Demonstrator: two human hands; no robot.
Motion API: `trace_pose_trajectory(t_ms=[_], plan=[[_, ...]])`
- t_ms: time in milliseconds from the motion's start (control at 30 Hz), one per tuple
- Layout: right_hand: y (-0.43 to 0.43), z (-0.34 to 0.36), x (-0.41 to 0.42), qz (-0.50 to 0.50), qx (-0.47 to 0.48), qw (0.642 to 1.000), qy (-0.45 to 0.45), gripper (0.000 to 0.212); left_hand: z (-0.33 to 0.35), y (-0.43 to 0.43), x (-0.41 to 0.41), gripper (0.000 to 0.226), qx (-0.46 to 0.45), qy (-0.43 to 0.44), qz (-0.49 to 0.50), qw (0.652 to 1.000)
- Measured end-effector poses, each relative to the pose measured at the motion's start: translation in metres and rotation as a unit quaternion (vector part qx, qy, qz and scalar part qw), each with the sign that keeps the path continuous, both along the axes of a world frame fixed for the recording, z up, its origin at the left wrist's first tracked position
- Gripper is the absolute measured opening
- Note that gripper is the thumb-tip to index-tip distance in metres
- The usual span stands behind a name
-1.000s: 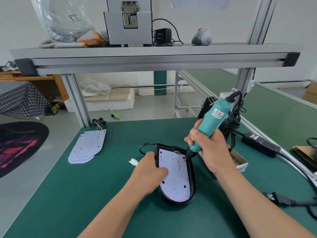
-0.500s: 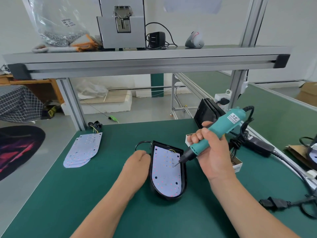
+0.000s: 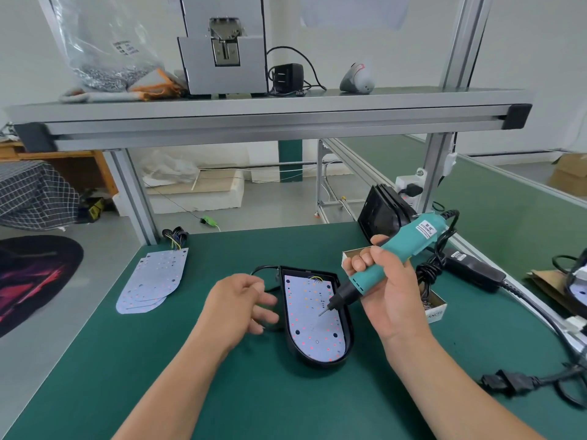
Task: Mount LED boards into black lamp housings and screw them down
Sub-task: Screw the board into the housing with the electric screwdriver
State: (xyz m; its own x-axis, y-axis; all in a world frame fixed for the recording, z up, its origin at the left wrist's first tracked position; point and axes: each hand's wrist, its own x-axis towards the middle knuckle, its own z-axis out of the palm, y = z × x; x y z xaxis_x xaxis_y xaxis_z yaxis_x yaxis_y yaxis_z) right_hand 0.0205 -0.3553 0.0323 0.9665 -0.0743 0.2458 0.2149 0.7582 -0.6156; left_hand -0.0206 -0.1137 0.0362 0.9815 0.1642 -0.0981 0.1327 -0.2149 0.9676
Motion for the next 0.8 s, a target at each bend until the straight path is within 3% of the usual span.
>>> trace_pose_trajectory(t_ms=[133, 233, 333, 500, 800], plan=[[0.001, 0.001, -0.002, 0.005, 0.007, 1.0, -0.001, 0.015, 0.005, -0.003, -0.002, 0.031, -0.023, -0.038, 0.014, 0.999], [0.003, 0.004, -0.004, 0.009, 0.015, 1.0, -0.003, 0.014, 0.009, -0.012, -0.007, 0.041, -0.131, -0.015, -0.03, 0.991], [0.004, 0.006, -0.005, 0.012, 0.021, 1.0, -0.011, 0.015, 0.014, -0.015, -0.009, 0.039, -0.24, 0.033, -0.077, 0.967], [0.005, 0.007, -0.007, 0.016, 0.019, 1.0, -0.019, 0.013, 0.016, -0.015, -0.013, 0.027, -0.317, 0.077, -0.134, 0.936], [0.008, 0.009, -0.011, 0.016, 0.013, 1.0, -0.015, 0.014, 0.009, -0.02, -0.015, 0.014, -0.186, 0.016, -0.152, 0.971]])
